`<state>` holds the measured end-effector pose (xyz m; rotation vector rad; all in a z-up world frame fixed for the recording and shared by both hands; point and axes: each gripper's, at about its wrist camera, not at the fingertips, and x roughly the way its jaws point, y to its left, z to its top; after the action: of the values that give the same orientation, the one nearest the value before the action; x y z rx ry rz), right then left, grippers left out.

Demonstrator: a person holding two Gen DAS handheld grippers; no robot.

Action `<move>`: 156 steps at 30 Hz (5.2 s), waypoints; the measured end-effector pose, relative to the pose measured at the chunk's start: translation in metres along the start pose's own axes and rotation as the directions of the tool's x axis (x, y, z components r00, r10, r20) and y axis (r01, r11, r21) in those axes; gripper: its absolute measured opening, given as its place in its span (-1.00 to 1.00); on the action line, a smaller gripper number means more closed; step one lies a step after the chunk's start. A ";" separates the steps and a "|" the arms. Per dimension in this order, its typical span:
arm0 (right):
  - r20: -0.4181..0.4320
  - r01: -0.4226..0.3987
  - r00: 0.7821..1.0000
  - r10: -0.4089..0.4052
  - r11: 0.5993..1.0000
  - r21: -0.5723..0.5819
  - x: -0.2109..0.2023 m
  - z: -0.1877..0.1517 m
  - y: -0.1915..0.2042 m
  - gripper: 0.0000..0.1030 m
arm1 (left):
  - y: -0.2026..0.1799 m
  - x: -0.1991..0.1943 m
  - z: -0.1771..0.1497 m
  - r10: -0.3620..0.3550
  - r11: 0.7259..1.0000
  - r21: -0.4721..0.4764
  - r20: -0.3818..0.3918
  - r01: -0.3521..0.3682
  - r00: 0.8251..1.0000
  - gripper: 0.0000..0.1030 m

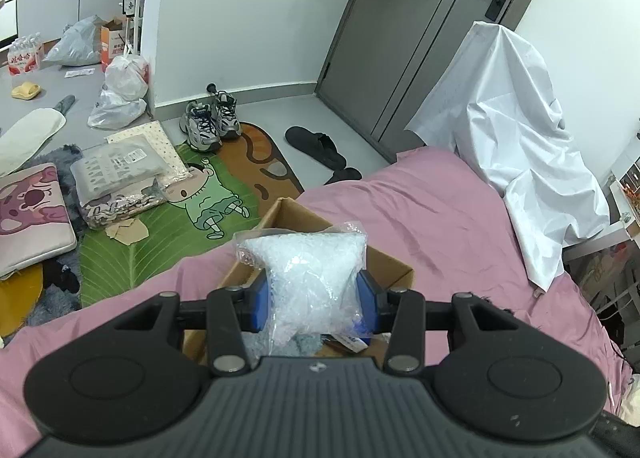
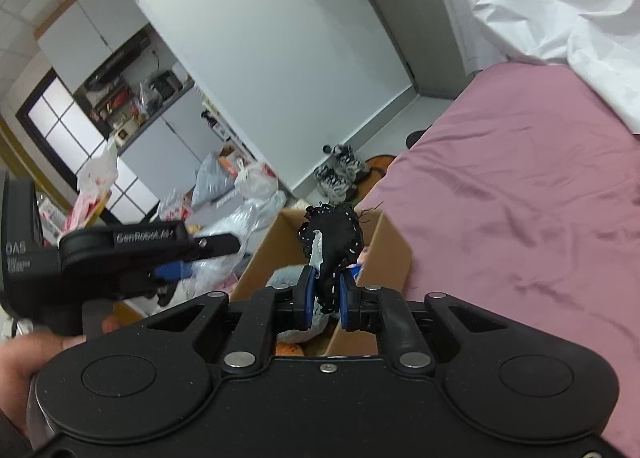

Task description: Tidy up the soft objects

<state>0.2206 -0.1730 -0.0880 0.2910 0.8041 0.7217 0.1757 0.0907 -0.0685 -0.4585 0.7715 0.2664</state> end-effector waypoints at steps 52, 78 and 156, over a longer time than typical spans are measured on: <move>-0.026 0.195 0.981 -0.194 0.977 0.086 -0.033 -0.013 0.018 0.52 | -0.008 -0.026 -0.001 0.001 0.983 0.183 -0.138 0.024 0.990 0.79; 0.082 0.269 0.959 -0.272 0.962 0.047 -0.138 -0.032 0.056 1.00 | -0.037 -0.120 -0.036 -0.015 0.933 0.353 -0.148 0.067 0.989 0.95; 0.010 0.270 0.963 -0.270 0.963 0.005 -0.164 -0.067 0.092 1.00 | -0.018 -0.177 -0.071 -0.008 0.918 0.393 -0.102 0.048 0.995 0.96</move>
<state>0.0495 -0.2199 0.0030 0.1828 0.8164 0.4624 0.0175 0.0294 0.0198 -0.0990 0.8900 0.0556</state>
